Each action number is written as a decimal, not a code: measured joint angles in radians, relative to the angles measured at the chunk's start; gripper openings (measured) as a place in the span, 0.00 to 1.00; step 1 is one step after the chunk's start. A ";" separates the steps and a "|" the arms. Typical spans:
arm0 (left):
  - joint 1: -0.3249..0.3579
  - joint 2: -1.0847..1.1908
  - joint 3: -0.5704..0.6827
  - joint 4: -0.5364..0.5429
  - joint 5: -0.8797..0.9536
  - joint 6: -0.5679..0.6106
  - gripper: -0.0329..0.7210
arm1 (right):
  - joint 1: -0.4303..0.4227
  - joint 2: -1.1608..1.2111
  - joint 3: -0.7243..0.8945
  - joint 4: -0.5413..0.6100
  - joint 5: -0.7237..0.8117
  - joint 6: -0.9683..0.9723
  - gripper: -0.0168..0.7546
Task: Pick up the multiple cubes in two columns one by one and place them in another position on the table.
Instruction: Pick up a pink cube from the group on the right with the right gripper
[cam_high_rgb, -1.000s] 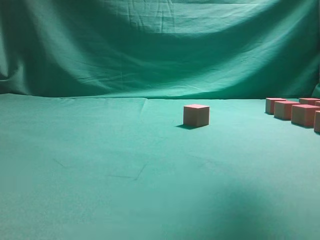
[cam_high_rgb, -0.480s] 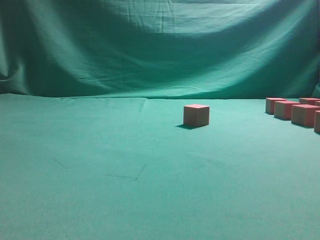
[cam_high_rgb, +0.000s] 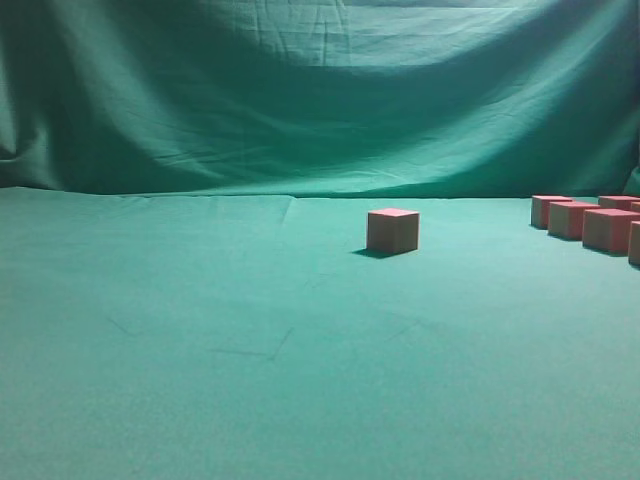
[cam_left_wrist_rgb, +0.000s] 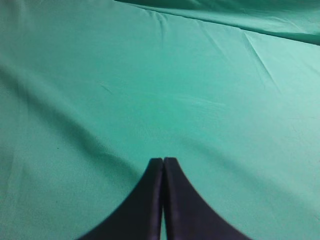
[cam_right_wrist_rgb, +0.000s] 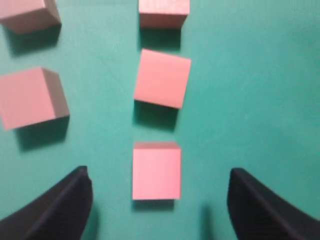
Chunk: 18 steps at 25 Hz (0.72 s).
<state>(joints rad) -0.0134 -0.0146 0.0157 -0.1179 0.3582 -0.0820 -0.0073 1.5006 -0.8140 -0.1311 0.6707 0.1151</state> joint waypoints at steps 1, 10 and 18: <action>0.000 0.000 0.000 0.000 0.000 0.000 0.04 | 0.000 0.014 0.000 0.000 -0.004 0.000 0.66; 0.000 0.000 0.000 0.000 0.000 0.000 0.04 | 0.000 0.123 0.000 0.000 -0.048 0.000 0.66; 0.000 0.000 0.000 0.000 0.000 0.000 0.04 | 0.000 0.131 0.000 -0.004 -0.064 0.000 0.36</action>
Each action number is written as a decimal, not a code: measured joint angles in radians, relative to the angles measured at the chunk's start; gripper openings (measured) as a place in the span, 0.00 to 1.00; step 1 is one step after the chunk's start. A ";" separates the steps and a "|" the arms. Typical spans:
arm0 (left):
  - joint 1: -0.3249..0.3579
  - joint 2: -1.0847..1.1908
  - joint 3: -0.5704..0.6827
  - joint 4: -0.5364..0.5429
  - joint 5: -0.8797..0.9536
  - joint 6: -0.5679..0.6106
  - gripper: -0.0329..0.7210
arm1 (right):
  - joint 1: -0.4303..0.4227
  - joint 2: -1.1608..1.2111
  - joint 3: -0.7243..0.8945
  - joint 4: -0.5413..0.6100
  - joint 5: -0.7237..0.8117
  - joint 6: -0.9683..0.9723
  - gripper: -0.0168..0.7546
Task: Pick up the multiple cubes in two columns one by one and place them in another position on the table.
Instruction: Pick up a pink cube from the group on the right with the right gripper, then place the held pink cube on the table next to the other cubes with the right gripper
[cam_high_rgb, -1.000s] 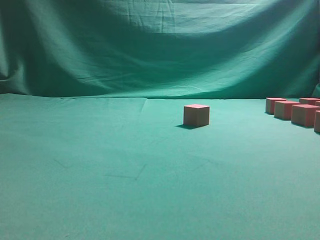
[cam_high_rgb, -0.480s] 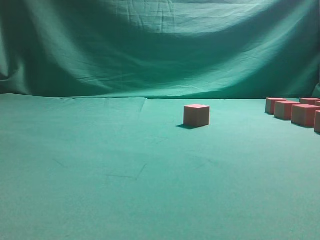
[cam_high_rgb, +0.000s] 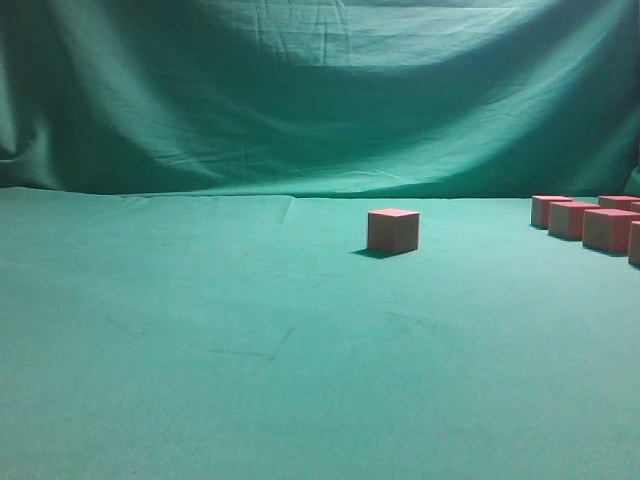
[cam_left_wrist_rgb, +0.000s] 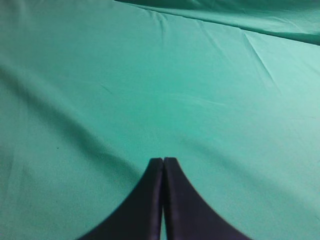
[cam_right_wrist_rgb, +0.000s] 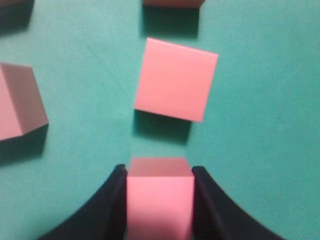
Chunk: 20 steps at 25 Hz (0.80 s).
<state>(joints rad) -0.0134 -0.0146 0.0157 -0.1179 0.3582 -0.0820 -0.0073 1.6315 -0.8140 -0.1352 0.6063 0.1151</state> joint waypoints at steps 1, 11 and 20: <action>0.000 0.000 0.000 0.000 0.000 0.000 0.04 | 0.000 0.000 0.000 0.000 0.000 0.000 0.36; 0.000 0.000 0.000 0.000 0.000 0.000 0.04 | 0.000 -0.090 -0.205 0.238 0.295 -0.173 0.36; 0.000 0.000 0.000 0.000 0.000 0.000 0.04 | 0.134 -0.049 -0.612 0.523 0.515 -0.481 0.36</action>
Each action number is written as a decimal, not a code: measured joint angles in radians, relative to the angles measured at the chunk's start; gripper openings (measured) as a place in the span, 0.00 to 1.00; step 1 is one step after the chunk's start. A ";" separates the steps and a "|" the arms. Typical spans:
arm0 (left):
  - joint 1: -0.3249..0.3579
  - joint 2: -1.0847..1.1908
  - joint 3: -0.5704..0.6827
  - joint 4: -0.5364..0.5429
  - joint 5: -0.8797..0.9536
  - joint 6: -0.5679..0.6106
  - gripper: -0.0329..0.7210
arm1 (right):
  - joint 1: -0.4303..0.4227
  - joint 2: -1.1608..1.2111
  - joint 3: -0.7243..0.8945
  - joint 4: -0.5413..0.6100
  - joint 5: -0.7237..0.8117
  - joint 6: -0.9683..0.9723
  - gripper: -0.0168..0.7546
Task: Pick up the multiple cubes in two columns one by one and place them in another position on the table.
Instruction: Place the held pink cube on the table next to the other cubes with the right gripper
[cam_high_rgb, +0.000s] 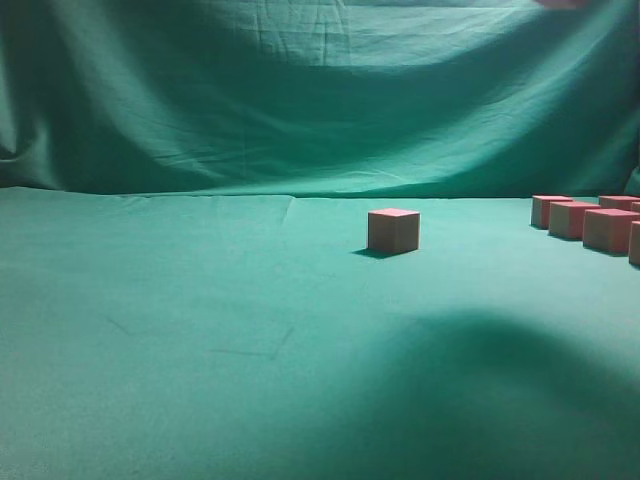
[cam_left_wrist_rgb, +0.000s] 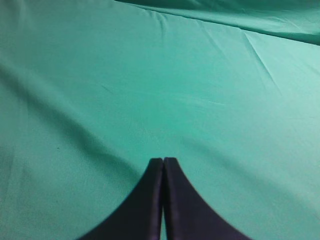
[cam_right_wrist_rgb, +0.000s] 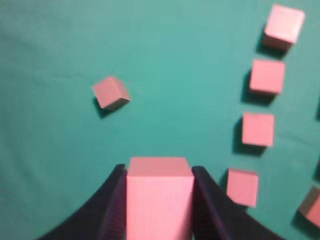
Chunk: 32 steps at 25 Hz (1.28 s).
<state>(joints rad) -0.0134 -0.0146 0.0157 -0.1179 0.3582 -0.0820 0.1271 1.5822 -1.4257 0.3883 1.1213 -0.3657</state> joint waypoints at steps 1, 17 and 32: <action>0.000 0.000 0.000 0.000 0.000 0.000 0.04 | 0.047 0.025 -0.048 -0.032 0.004 -0.005 0.36; 0.000 0.000 0.000 0.000 0.000 0.000 0.04 | 0.473 0.567 -0.570 -0.356 0.107 -0.117 0.36; 0.000 0.000 0.000 0.000 0.000 0.000 0.04 | 0.482 0.701 -0.579 -0.419 0.016 -0.294 0.36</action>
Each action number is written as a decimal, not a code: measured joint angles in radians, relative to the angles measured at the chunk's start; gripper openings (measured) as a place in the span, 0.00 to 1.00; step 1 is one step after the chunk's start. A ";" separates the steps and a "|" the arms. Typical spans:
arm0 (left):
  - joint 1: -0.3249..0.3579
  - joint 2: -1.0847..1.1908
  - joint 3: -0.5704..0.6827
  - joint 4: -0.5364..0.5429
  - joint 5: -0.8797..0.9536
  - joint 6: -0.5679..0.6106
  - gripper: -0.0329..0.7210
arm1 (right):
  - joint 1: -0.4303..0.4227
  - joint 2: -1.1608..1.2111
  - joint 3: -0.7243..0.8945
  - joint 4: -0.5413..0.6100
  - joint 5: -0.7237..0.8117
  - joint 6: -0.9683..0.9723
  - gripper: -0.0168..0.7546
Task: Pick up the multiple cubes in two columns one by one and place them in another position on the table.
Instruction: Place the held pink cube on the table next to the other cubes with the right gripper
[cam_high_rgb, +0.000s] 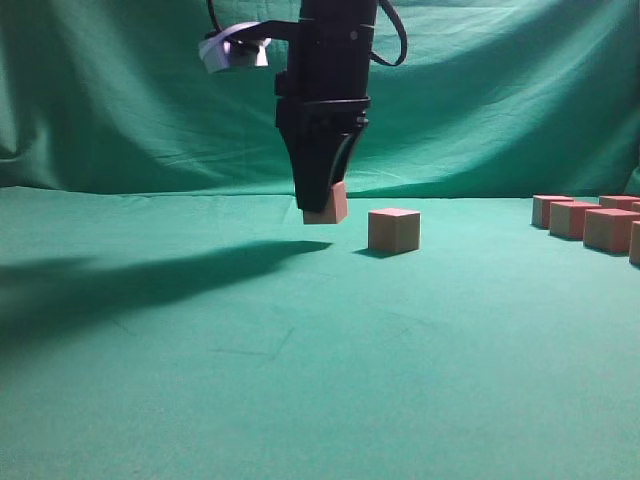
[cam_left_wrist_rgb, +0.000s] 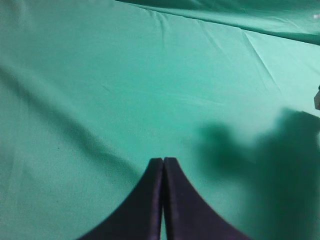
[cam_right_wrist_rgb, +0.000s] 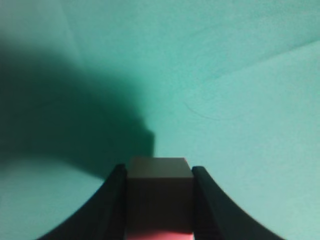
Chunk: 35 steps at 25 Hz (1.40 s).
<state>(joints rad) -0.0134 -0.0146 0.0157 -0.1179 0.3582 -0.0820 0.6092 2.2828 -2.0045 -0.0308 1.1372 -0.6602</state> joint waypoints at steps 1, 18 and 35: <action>0.000 0.000 0.000 0.000 0.000 0.000 0.04 | 0.000 0.004 0.000 -0.009 -0.005 -0.002 0.36; 0.000 0.000 0.000 0.000 0.000 0.000 0.04 | -0.018 0.042 -0.005 -0.014 -0.032 -0.004 0.36; 0.000 0.000 0.000 0.000 0.000 0.000 0.04 | -0.020 0.042 -0.005 0.032 -0.004 -0.006 0.36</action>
<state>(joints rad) -0.0134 -0.0146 0.0157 -0.1179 0.3582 -0.0820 0.5896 2.3244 -2.0097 0.0008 1.1328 -0.6663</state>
